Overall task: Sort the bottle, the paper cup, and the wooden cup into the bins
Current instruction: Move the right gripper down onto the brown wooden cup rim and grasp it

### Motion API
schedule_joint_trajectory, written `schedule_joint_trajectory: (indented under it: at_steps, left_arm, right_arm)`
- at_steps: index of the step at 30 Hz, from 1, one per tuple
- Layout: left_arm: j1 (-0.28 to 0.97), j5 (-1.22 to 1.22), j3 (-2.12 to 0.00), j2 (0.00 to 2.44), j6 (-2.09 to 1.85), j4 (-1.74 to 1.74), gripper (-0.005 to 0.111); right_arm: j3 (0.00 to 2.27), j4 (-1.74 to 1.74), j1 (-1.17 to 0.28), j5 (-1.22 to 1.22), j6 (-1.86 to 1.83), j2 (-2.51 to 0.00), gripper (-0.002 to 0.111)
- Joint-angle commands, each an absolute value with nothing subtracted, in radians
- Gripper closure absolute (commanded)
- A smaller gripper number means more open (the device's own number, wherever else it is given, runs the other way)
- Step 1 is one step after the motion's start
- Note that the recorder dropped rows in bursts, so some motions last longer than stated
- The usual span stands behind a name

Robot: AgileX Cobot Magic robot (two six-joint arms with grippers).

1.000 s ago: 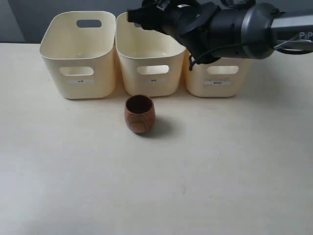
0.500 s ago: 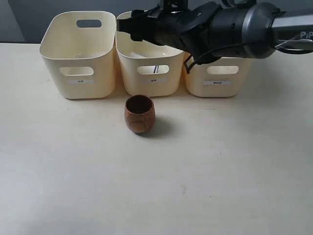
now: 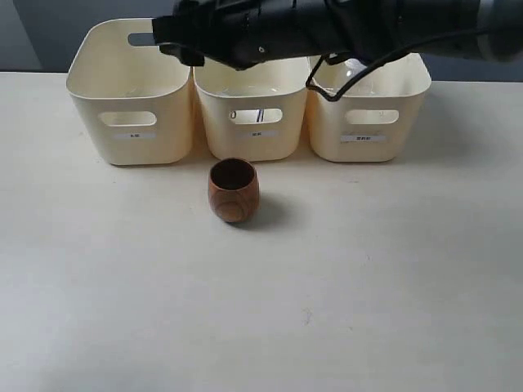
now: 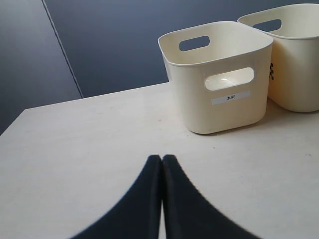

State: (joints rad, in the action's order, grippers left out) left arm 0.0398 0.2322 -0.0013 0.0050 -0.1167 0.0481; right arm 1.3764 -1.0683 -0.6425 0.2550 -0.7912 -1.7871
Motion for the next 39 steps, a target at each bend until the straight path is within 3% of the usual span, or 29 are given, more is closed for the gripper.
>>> schedule_joint_trajectory:
  at_steps: [1, 5, 9, 19, 39]
  left_arm:
    - [0.043, 0.231, 0.000, 0.000, -0.115, 0.043, 0.107]
    - [0.043, 0.231, 0.000, 0.000, -0.115, 0.043, 0.107]
    - [0.043, 0.231, 0.000, 0.000, -0.115, 0.043, 0.107]
    - [0.043, 0.231, 0.000, 0.000, -0.115, 0.043, 0.107]
    - [0.043, 0.231, 0.000, 0.000, -0.115, 0.043, 0.107]
  right_arm:
    - [1.381, -0.756, -0.636, 0.364, -0.478, -1.782, 0.049]
    - [1.381, -0.383, -0.636, 0.504, -0.153, -1.782, 0.063]
    - [1.381, -0.227, -0.636, 0.632, 0.012, -1.782, 0.074]
    - [1.381, -0.237, -0.639, 0.658, 0.029, -1.861, 0.057]
    - [1.381, -0.174, -0.639, 0.591, 0.161, -1.912, 0.057]
